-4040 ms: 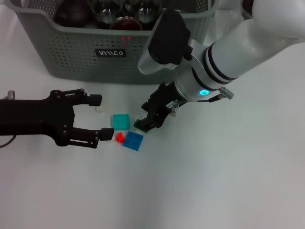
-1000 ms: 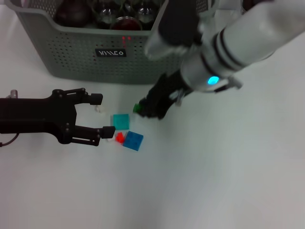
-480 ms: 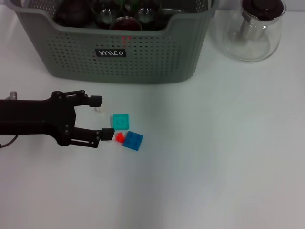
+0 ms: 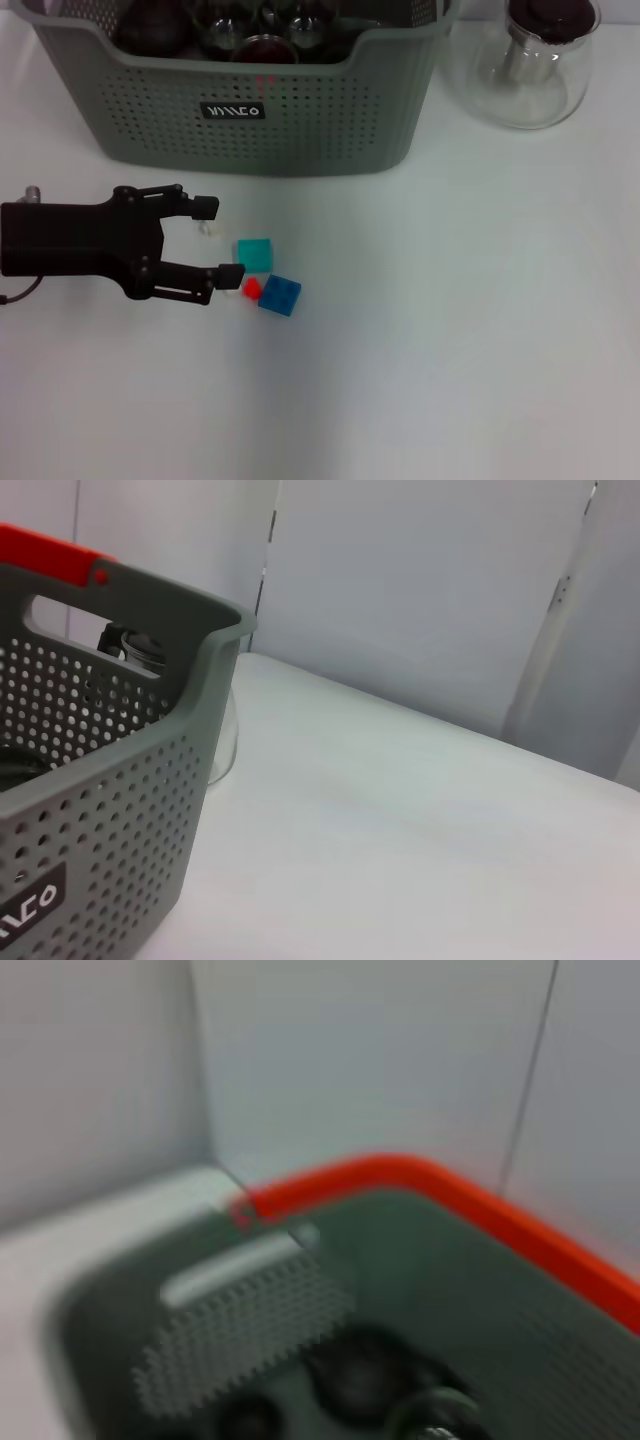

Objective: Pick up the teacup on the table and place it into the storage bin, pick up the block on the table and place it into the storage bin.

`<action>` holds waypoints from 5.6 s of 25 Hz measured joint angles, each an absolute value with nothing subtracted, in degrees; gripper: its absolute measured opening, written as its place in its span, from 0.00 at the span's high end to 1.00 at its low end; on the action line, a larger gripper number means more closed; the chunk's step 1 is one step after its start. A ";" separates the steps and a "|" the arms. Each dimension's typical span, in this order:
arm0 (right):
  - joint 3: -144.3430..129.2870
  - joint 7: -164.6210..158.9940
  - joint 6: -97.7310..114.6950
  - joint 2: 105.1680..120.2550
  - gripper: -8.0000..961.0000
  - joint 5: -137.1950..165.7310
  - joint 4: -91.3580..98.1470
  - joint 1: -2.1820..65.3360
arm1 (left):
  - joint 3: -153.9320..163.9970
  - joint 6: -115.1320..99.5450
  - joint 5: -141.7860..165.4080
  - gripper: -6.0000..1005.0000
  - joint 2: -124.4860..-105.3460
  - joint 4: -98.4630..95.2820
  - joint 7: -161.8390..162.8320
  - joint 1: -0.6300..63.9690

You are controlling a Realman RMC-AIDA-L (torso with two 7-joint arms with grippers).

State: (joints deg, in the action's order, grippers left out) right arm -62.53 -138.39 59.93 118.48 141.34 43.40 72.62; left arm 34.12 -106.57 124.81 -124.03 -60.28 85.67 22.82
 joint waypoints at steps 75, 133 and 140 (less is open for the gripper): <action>-58.74 -121.21 97.87 115.18 0.19 122.87 53.72 38.36 | 92.14 -89.12 151.24 0.12 -124.46 -65.64 106.49 45.20; -58.99 -117.13 94.14 116.47 0.19 127.26 51.42 39.96 | 84.81 -95.67 143.80 0.59 -124.55 -73.82 114.94 41.24; -59.31 -117.02 94.38 116.40 0.19 127.27 51.57 40.10 | 58.02 -101.99 122.59 0.58 -123.99 -86.19 118.66 35.68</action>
